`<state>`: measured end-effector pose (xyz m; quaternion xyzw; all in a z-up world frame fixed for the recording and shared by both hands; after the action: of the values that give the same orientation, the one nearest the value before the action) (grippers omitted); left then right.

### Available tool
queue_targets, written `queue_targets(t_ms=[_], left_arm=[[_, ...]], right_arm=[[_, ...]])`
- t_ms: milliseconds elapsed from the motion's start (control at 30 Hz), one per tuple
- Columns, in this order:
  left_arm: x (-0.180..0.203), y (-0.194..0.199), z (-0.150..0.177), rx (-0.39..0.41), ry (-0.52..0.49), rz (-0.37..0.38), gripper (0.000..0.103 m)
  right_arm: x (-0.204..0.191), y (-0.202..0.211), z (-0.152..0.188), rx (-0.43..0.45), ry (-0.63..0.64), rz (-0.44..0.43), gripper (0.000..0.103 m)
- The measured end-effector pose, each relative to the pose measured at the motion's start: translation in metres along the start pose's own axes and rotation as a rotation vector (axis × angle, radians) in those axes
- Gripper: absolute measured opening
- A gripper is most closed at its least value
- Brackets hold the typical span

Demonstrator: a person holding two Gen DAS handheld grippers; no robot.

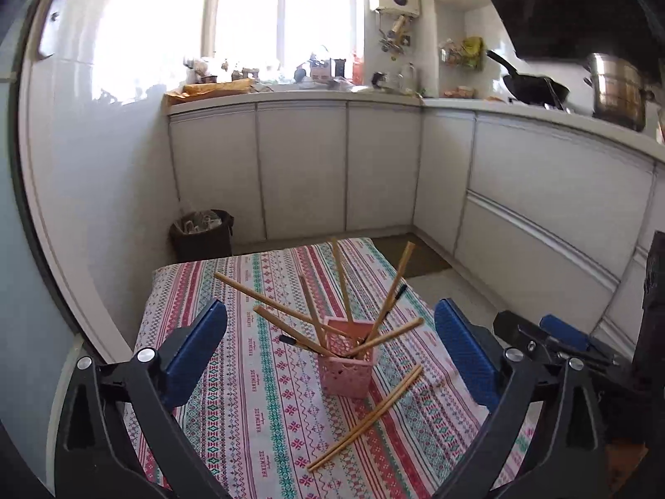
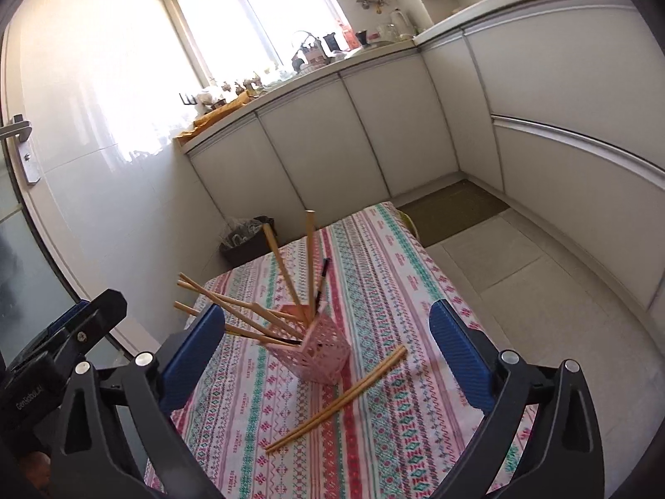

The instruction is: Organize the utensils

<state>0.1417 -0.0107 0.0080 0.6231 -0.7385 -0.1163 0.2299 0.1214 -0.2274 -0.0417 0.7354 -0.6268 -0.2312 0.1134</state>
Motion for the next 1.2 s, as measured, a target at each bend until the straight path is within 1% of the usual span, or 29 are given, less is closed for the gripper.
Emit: queue_targets(t_ms=[67,133,167,200,267,300,367,400,433,467,500,533,567,600,633,667,700,733,800,900,933,967,1033,1200], left_arm=[[0.014,-0.007,0.013,-0.088,-0.074,0.068,0.096],[0.03,-0.024,0.029,-0.232,-0.159,0.154,0.096],[0.038,-0.035,0.04,-0.301,-0.207,0.182,0.096],[0.045,-0.047,0.05,-0.364,-0.249,0.197,0.096],[0.059,-0.074,0.075,-0.508,-0.344,0.232,0.096],[0.066,-0.087,0.086,-0.565,-0.396,0.237,0.096],[0.074,-0.114,0.105,-0.629,-0.478,0.212,0.095],[0.076,-0.128,0.111,-0.666,-0.495,0.209,0.09],[0.078,-0.142,0.116,-0.703,-0.501,0.198,0.082],[0.08,-0.157,0.119,-0.74,-0.504,0.191,0.079],[0.081,-0.169,0.12,-0.776,-0.506,0.193,0.069],[0.084,-0.181,0.123,-0.809,-0.514,0.185,0.055],[0.089,-0.192,0.125,-0.829,-0.533,0.167,0.05],[0.095,-0.201,0.126,-0.842,-0.56,0.152,0.042],[0.1,-0.21,0.128,-0.852,-0.587,0.134,0.026],[0.104,-0.218,0.129,-0.859,-0.616,0.102,0.02],[0.109,-0.226,0.13,-0.863,-0.645,0.072,0.005],[0.113,-0.233,0.13,-0.86,-0.672,0.047,0.002],[0.119,-0.244,0.133,-0.844,-0.718,-0.015,0.0],[0.122,-0.26,0.136,-0.847,-0.747,-0.072,0.0],[0.123,-0.265,0.139,-0.861,-0.749,-0.085,0.0],[0.122,-0.27,0.137,-0.886,-0.74,-0.09,0.0],[0.12,-0.276,0.138,-0.891,-0.747,-0.112,0.0],[0.116,-0.291,0.14,-0.924,-0.737,-0.13,0.0]], right_arm=[[0.021,0.001,0.012,-0.047,-0.037,0.052,0.096],[0.047,0.0,0.023,-0.095,-0.089,0.103,0.096],[0.062,0.0,0.028,-0.112,-0.13,0.132,0.096],[0.076,-0.001,0.031,-0.129,-0.174,0.155,0.096],[0.101,-0.003,0.034,-0.154,-0.261,0.161,0.096],[0.112,-0.002,0.035,-0.159,-0.3,0.166,0.096],[0.128,0.001,0.037,-0.159,-0.356,0.184,0.096],[0.136,0.003,0.038,-0.16,-0.38,0.186,0.096],[0.142,0.003,0.039,-0.165,-0.398,0.19,0.096],[0.147,0.003,0.04,-0.175,-0.408,0.196,0.096],[0.152,0.002,0.042,-0.187,-0.417,0.201,0.096],[0.155,0.0,0.043,-0.2,-0.422,0.206,0.096],[0.157,-0.002,0.044,-0.213,-0.423,0.209,0.096],[0.159,-0.004,0.045,-0.229,-0.417,0.217,0.096],[0.161,-0.006,0.046,-0.242,-0.407,0.223,0.096],[0.161,-0.007,0.046,-0.25,-0.403,0.226,0.096],[0.162,-0.008,0.047,-0.257,-0.403,0.228,0.096],[0.163,-0.008,0.047,-0.262,-0.4,0.229,0.096],[0.164,-0.008,0.049,-0.265,-0.4,0.226,0.096],[0.165,-0.009,0.05,-0.276,-0.402,0.217,0.096],[0.167,-0.009,0.051,-0.28,-0.405,0.215,0.096],[0.168,-0.009,0.051,-0.284,-0.409,0.212,0.096],[0.17,-0.009,0.053,-0.289,-0.416,0.207,0.096],[0.175,-0.007,0.053,-0.293,-0.423,0.2,0.096]])
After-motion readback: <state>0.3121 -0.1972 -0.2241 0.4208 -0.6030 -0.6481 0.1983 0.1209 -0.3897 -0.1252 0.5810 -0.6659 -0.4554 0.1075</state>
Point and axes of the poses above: each gripper's, at about its wrist camera, not at the fingertips, and y roughly against the way its jaws point, x to its right, z to its underside, the point moved 1 cm from there along -y, roughly the way its jaws point, and after that the axes turned 15 degrees about y, right-handed, at the moved point
